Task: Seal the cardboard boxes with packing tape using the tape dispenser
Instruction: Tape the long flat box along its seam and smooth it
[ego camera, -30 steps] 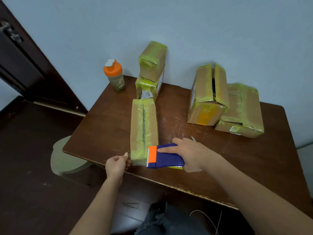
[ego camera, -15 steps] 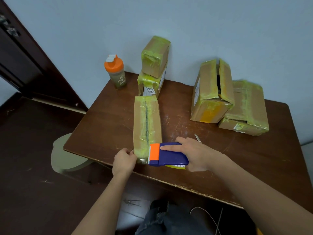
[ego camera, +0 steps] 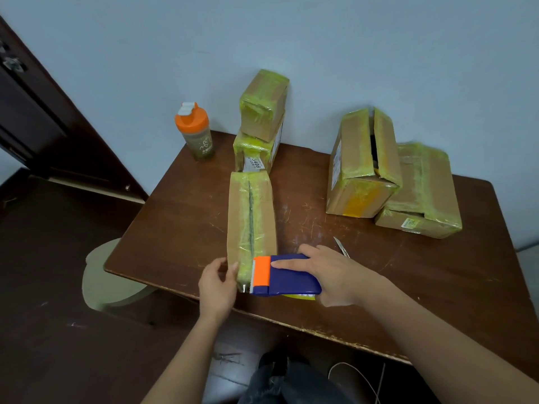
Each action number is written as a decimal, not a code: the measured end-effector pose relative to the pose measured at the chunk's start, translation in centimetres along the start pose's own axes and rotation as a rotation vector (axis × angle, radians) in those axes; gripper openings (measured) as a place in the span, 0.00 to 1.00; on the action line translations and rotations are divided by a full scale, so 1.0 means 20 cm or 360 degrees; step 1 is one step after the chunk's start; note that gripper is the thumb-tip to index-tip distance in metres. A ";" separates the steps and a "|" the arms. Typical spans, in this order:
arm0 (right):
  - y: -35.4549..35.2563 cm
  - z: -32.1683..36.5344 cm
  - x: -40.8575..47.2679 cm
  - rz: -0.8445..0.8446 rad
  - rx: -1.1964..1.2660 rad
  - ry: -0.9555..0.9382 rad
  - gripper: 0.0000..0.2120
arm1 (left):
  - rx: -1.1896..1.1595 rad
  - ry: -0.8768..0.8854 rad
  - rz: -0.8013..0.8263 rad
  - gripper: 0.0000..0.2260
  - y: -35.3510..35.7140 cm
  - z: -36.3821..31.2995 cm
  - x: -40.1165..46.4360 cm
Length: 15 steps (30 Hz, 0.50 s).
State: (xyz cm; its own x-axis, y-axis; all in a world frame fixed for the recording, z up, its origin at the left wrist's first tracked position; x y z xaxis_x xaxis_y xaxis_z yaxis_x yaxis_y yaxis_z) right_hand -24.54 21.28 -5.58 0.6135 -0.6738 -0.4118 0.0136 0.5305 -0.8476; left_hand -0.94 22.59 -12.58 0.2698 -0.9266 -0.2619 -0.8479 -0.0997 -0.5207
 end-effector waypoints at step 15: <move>0.08 0.07 0.05 -0.0086 0.0125 -0.0023 0.47 | 0.0032 -0.0362 -0.0169 0.14 -0.13 -0.04 0.15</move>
State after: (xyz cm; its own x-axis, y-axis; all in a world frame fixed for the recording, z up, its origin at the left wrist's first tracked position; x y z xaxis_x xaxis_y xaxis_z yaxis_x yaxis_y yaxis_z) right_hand -22.84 22.18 -6.79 0.6217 -0.6951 -0.3610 0.1084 0.5328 -0.8393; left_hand 1.76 19.73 -11.32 0.4547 -0.8057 -0.3796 -0.8006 -0.1829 -0.5706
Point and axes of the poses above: each hand's wrist, its own x-axis towards the middle knuckle, its own y-axis out of the palm, z = x × y, the point moved 2 cm from there along x, towards the middle knuckle, and after that the axes turned 3 degrees about z, right-handed, at the moved point
